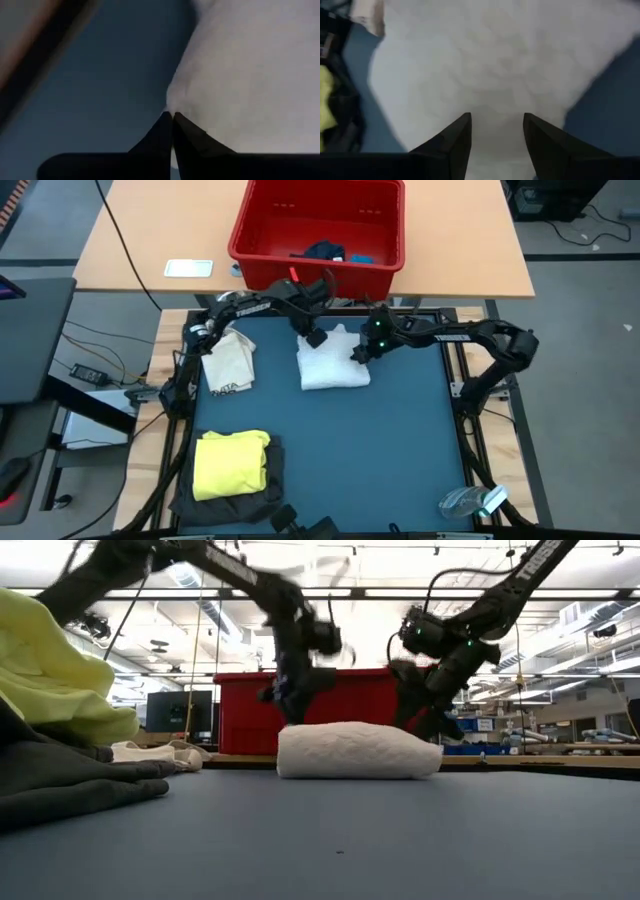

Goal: Fold laundry
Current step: Fold the white blouse, then stack the white blouse on top of the yellow shirt

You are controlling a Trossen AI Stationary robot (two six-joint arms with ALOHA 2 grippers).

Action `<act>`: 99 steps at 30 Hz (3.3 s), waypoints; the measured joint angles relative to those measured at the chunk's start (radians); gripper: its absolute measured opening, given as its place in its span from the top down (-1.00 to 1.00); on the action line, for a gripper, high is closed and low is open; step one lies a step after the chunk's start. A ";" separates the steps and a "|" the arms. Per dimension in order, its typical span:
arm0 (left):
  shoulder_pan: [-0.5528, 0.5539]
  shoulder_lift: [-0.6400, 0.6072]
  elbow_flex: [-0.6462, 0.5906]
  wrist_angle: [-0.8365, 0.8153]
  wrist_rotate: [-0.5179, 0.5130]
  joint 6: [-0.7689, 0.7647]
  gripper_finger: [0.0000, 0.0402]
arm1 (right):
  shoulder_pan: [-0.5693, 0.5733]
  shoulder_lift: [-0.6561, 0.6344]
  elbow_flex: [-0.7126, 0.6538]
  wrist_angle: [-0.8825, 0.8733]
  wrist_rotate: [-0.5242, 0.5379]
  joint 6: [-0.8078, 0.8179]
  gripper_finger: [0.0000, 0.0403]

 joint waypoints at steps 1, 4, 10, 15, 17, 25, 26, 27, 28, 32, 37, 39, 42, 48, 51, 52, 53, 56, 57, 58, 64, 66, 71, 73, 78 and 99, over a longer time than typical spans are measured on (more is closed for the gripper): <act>-0.005 -0.027 0.002 0.030 -0.006 0.000 0.93 | -0.001 -0.021 0.000 -0.004 0.000 -0.002 0.08; 0.001 -0.097 0.003 0.071 -0.013 0.000 0.91 | -0.017 -0.083 0.000 -0.018 0.012 -0.008 0.08; 0.051 -0.200 -0.003 0.079 -0.016 -0.013 0.55 | -0.044 -0.132 0.000 -0.078 0.050 -0.030 0.08; 0.047 -0.267 -0.160 0.146 0.054 -0.081 0.08 | -0.055 -0.113 0.000 -0.179 0.013 -0.025 0.05; 0.035 -0.312 -0.287 0.243 0.108 -0.134 -0.10 | -0.054 -0.111 0.000 -0.219 0.013 -0.030 -0.01; -0.036 -0.495 -0.712 0.603 0.297 -0.450 -0.50 | -0.065 -0.118 0.000 -0.238 -0.037 -0.032 -0.41; -0.045 -0.509 -0.740 0.608 0.286 -0.468 -0.50 | -0.068 -0.116 0.000 -0.235 -0.049 -0.032 -0.47; -0.055 -0.520 -0.765 0.607 0.268 -0.486 -0.50 | -0.071 -0.111 0.000 -0.224 -0.055 -0.033 -0.54; -0.063 -0.524 -0.789 0.609 0.248 -0.510 -0.50 | -0.076 -0.109 0.000 -0.213 -0.056 -0.034 -0.61; -0.085 -0.525 -0.888 0.703 0.218 -0.627 -0.51 | -0.080 -0.087 0.000 -0.148 -0.020 -0.030 -0.85; -0.089 -0.520 -1.034 0.984 0.203 -0.787 -0.51 | -0.078 -0.009 0.000 -0.078 -0.015 0.061 -0.97; -0.086 -0.513 -1.080 1.073 0.175 -0.845 -0.51 | -0.068 0.031 0.000 -0.048 -0.018 0.103 -0.94; -0.077 -0.487 -1.130 1.139 0.140 -0.897 -0.51 | -0.047 0.084 0.000 0.001 -0.029 0.149 -0.92; -0.099 -0.371 -1.126 1.303 0.146 -0.898 -0.50 | 0.007 0.135 0.001 0.081 -0.046 0.219 -0.91; -0.113 -0.327 -1.099 1.325 0.141 -0.896 -0.46 | 0.041 0.136 0.001 0.097 -0.033 0.232 -0.90; -0.117 -0.320 -1.094 1.333 0.141 -0.892 -0.42 | 0.051 0.136 0.001 0.101 -0.045 0.235 -0.88; -0.124 -0.315 -1.091 1.342 0.141 -0.878 -0.36 | 0.062 0.137 0.001 0.099 -0.046 0.240 -0.85; -0.145 -0.301 -1.090 1.419 0.141 -0.799 -0.03 | 0.099 0.137 0.001 0.093 -0.004 0.256 -0.65; -0.151 -0.299 -1.090 1.434 0.145 -0.785 0.13 | 0.111 0.137 0.001 0.091 0.018 0.260 -0.54; -0.158 -0.299 -1.091 1.449 0.156 -0.775 0.30 | 0.122 0.137 0.001 0.092 0.034 0.260 -0.42; -0.197 -0.297 -1.093 1.534 0.227 -0.776 0.88 | 0.163 0.137 0.000 0.102 0.046 0.252 0.53; -0.213 -0.307 -1.093 1.559 0.270 -0.807 0.88 | 0.172 0.137 0.000 0.105 0.008 0.240 0.79; -0.269 -0.462 -1.093 1.481 0.316 -0.859 0.88 | 0.234 0.106 -0.002 0.123 -0.082 0.287 0.80; -0.297 -0.560 -1.091 1.382 0.292 -0.847 0.88 | 0.278 0.078 -0.002 0.149 -0.083 0.310 0.79; -0.379 -0.808 -1.090 1.020 0.209 -0.839 0.88 | 0.420 0.013 -0.001 0.299 -0.038 0.462 0.80; -0.956 -1.403 -1.090 0.074 0.167 -1.167 0.88 | 0.732 0.578 0.820 0.450 0.239 0.648 0.80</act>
